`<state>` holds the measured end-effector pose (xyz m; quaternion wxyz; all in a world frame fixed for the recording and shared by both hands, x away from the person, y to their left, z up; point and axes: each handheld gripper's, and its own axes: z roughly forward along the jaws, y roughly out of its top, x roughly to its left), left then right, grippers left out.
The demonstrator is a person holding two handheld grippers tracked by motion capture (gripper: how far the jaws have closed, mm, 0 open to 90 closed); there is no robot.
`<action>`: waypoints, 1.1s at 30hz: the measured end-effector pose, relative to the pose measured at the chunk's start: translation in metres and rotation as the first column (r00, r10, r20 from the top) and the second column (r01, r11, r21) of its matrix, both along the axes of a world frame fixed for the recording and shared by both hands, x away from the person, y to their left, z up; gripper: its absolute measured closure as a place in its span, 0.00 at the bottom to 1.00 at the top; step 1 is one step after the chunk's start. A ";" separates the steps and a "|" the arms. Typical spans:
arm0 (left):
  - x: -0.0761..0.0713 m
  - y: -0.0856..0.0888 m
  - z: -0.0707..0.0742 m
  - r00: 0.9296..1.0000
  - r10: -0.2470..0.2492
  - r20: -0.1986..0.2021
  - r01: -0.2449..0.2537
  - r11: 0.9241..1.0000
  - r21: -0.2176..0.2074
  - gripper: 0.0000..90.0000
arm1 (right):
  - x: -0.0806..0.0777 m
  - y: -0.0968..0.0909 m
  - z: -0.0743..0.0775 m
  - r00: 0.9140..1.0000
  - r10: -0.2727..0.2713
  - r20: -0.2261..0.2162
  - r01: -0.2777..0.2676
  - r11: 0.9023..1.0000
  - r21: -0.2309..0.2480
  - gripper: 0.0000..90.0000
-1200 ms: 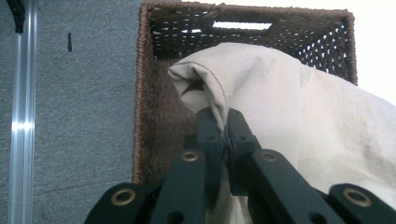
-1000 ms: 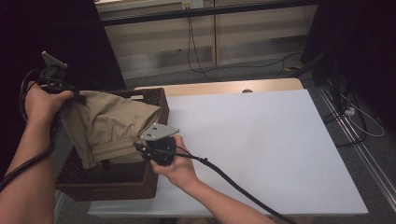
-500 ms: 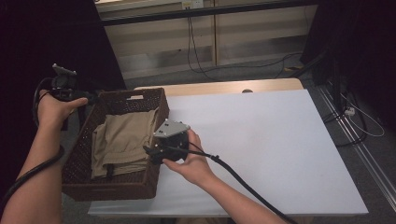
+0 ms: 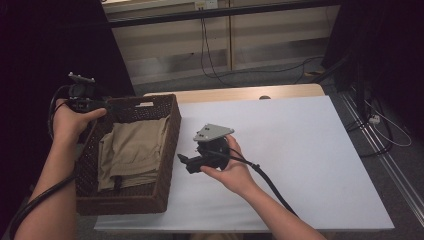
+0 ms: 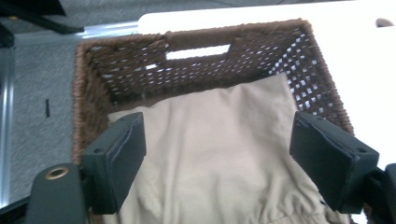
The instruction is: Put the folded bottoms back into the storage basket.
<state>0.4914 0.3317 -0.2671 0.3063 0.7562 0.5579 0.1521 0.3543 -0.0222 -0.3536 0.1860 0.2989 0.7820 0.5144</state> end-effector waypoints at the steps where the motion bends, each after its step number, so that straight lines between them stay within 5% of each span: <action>1: -0.001 -0.001 -0.002 1.000 -0.010 0.006 0.010 1.000 -0.004 0.21 | 0.000 -0.005 -0.002 1.000 -0.004 -0.005 0.004 1.000 0.002 0.14; 14: -0.021 -0.023 -0.017 0.996 -0.074 0.039 0.075 0.997 -0.016 0.20 | -0.010 -0.073 -0.036 0.994 -0.071 -0.081 0.069 0.997 -0.031 0.13; 33: -0.041 -0.056 -0.033 0.983 -0.146 0.114 0.155 0.985 -0.075 0.19 | -0.029 -0.139 -0.060 0.983 -0.142 -0.119 0.135 0.989 -0.062 0.13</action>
